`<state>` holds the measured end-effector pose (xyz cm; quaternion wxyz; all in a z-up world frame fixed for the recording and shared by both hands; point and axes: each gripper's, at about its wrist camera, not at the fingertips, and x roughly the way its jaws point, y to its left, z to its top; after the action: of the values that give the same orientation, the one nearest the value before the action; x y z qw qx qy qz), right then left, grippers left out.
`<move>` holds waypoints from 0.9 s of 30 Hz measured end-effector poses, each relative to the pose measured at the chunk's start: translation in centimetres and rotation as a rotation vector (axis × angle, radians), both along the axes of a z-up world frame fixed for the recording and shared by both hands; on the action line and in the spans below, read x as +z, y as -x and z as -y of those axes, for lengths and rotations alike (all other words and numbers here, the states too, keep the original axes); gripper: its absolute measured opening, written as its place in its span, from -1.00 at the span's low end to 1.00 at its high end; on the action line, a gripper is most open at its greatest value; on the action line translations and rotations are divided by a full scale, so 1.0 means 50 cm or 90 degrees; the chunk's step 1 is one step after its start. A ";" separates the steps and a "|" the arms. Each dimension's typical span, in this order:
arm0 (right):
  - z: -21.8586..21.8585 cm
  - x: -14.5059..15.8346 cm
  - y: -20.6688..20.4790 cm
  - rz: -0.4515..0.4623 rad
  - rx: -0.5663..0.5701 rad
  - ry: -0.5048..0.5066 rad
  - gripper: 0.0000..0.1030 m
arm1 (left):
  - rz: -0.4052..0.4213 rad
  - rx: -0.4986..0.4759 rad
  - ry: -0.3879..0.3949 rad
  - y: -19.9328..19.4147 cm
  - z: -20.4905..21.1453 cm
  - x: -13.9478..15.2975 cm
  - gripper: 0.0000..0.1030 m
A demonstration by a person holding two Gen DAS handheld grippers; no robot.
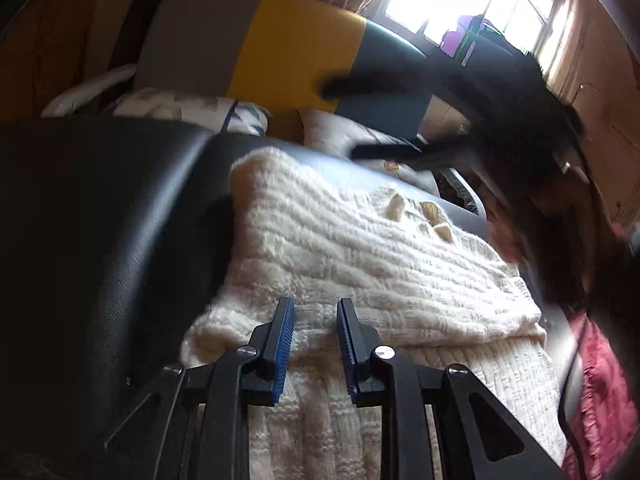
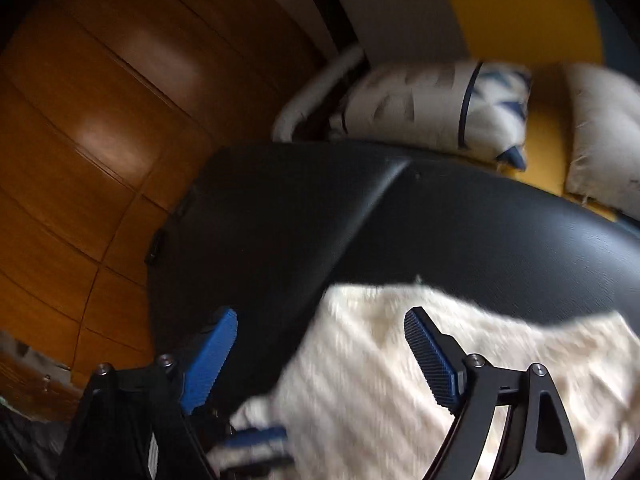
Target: Fold clothes
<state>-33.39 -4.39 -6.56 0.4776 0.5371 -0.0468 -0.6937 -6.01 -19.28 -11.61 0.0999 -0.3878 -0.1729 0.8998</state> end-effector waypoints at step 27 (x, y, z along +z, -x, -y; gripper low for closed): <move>-0.284 0.033 -0.188 -0.177 -0.169 -0.048 -0.74 | -0.005 0.017 0.049 0.087 -0.006 0.071 -0.52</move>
<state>-24.01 9.78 -4.92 0.3630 0.4427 -0.0249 -0.8195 -10.35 -18.97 -8.05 0.0737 -0.3854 -0.1431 0.9086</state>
